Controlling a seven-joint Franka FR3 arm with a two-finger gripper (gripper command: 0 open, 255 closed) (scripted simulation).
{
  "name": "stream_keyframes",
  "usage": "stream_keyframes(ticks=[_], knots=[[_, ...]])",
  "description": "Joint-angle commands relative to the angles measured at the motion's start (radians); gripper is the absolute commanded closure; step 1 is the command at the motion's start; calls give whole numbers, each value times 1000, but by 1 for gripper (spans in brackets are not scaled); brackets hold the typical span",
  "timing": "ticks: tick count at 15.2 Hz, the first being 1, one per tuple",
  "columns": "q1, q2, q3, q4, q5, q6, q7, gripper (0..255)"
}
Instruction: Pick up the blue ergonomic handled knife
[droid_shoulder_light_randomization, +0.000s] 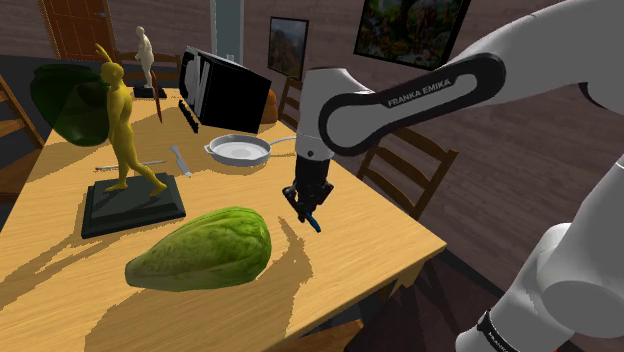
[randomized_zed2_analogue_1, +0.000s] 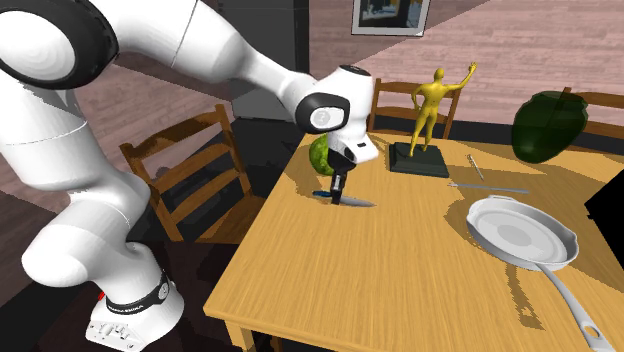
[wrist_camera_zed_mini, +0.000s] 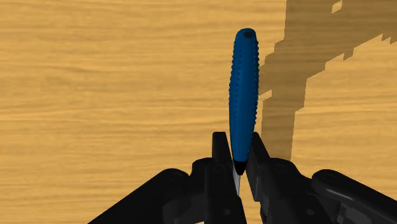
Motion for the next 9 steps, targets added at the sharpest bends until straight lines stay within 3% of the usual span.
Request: stream_keyframes(ticks=[1, 9], knots=[[0, -10, 0, 16, 3, -27, -1, 255], [-2, -43, -3, 67, 12, -108, -5, 255]])
